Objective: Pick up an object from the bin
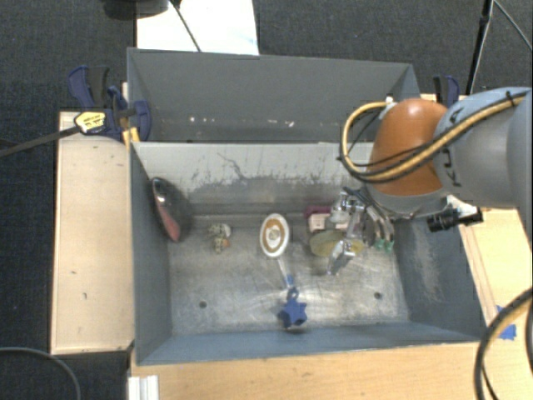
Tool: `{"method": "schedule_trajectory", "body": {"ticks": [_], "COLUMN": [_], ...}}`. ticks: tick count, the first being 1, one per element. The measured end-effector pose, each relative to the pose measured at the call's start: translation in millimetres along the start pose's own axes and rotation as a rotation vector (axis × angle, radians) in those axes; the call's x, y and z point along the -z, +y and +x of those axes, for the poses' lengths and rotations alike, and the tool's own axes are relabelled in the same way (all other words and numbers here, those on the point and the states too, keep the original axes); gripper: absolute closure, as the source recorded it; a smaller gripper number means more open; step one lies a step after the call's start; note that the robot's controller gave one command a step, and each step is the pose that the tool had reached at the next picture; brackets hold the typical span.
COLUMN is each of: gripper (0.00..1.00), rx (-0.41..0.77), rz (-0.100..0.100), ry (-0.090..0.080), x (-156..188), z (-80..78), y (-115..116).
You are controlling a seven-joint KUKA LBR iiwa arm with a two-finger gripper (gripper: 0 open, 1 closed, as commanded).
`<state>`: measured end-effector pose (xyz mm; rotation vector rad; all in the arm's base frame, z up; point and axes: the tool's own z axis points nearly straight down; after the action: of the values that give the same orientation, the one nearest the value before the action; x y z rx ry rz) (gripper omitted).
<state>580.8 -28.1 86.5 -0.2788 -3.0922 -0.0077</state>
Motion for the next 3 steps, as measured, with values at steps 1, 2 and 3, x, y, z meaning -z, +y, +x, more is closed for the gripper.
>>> {"method": "schedule_trajectory", "body": {"ticks": [1, 2, 3], "gripper": [1.00, 1.00, 0.00], "rx": [-0.002, 0.154, 0.154], "rz": [-0.002, 0.005, 0.004], "ry": [-0.045, -0.037, -0.036], "x": [5, 24, 23], "z": [-9.8, 10.3, 10.6], "y": [-1, -28, -27]}}
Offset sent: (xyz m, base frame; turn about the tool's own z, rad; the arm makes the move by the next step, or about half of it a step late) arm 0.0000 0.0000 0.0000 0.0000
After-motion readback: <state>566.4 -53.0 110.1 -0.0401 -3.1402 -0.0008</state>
